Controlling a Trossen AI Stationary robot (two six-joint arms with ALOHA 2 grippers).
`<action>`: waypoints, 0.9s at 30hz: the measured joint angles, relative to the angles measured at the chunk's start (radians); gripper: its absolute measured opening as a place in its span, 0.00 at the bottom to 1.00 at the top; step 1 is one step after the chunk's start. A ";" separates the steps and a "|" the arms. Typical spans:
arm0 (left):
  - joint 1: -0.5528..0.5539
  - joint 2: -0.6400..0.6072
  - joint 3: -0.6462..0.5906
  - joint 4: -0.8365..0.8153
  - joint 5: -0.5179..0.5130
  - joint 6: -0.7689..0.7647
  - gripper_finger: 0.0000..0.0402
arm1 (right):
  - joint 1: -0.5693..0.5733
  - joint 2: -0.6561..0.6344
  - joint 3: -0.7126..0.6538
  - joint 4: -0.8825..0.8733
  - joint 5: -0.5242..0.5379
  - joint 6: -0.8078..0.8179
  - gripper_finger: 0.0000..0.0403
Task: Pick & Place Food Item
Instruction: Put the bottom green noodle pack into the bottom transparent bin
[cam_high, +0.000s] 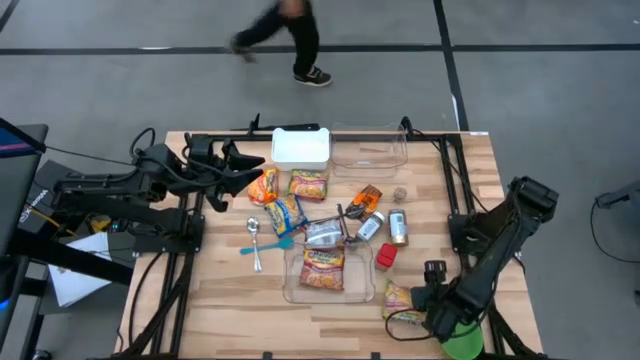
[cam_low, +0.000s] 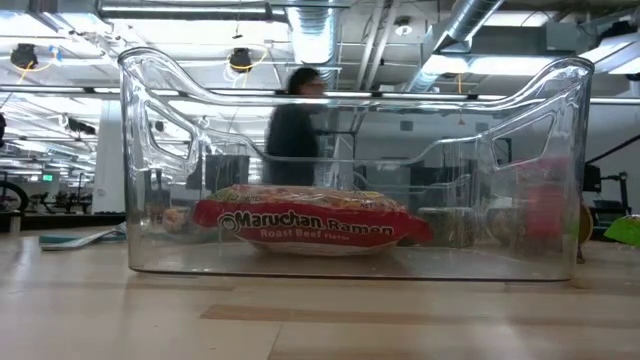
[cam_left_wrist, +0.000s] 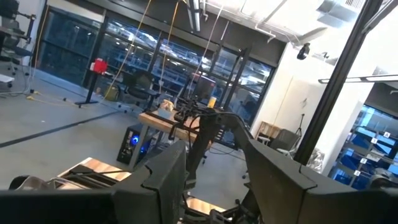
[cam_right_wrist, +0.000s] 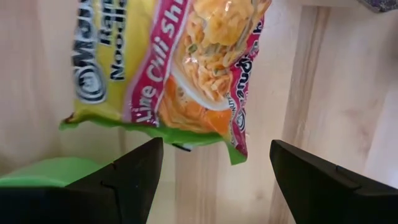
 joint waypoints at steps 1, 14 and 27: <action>0.000 0.000 0.000 0.000 0.000 -0.001 0.40 | 0.000 0.005 0.000 0.000 0.000 0.004 0.72; 0.000 0.000 0.000 0.000 0.001 -0.010 0.37 | -0.001 0.010 0.000 0.073 0.001 -0.012 0.72; 0.000 0.000 0.000 0.000 0.000 -0.011 0.35 | -0.001 0.009 -0.040 0.123 -0.017 -0.039 0.49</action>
